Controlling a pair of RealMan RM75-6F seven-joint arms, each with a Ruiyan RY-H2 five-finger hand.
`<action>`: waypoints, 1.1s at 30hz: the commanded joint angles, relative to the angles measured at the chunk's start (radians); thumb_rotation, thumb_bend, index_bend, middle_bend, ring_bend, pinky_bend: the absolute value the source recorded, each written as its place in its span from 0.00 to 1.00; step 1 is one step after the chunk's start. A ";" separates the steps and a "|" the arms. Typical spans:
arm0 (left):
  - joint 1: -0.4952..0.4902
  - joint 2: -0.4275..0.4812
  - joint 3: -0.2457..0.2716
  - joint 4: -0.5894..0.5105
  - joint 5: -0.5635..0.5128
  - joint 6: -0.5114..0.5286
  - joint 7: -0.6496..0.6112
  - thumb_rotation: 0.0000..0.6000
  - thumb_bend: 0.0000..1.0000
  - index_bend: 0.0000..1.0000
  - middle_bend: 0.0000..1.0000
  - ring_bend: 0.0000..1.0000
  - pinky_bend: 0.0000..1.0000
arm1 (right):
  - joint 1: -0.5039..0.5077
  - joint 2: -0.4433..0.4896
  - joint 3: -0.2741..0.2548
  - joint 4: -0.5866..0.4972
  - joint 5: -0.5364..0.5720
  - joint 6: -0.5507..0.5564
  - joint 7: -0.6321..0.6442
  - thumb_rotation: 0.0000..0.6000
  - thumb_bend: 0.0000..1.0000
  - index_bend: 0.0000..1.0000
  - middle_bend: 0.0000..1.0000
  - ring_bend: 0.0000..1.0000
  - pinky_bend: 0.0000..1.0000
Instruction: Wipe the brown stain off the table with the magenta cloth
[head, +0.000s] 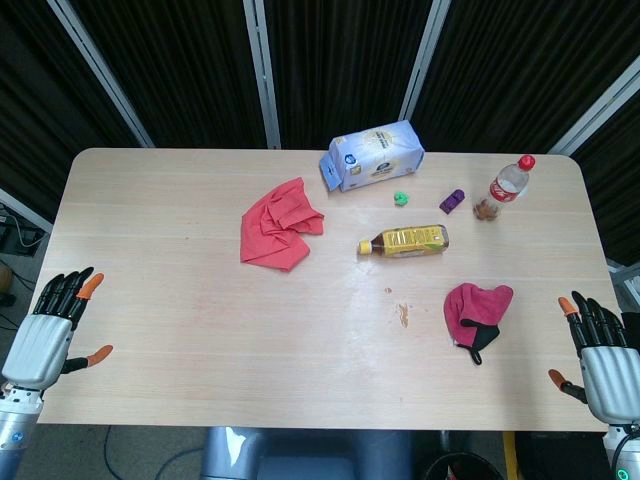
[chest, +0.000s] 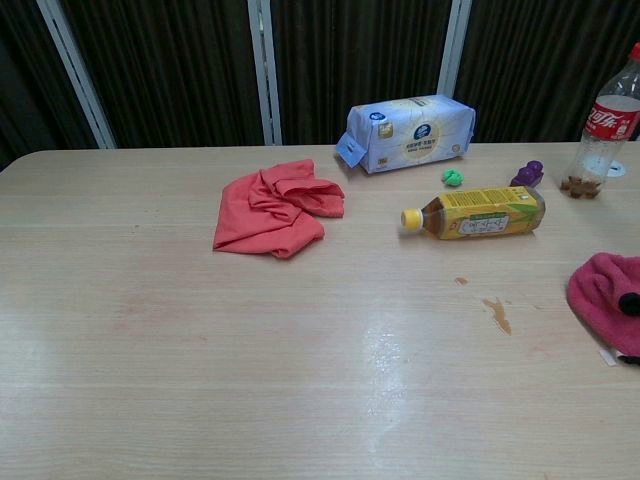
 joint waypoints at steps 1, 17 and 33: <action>0.000 0.000 0.000 0.001 -0.001 0.000 0.000 1.00 0.00 0.04 0.00 0.00 0.00 | 0.000 0.000 -0.001 0.001 -0.001 0.000 0.000 1.00 0.00 0.00 0.00 0.00 0.13; -0.002 0.001 -0.002 0.001 -0.003 -0.002 -0.015 1.00 0.00 0.04 0.00 0.00 0.00 | 0.020 0.012 -0.007 -0.048 0.043 -0.079 0.006 1.00 0.00 0.00 0.00 0.00 0.13; -0.002 0.001 -0.003 -0.002 0.000 0.002 -0.021 1.00 0.00 0.03 0.00 0.00 0.00 | 0.163 -0.084 0.058 -0.125 0.293 -0.331 -0.218 1.00 0.00 0.00 0.00 0.00 0.13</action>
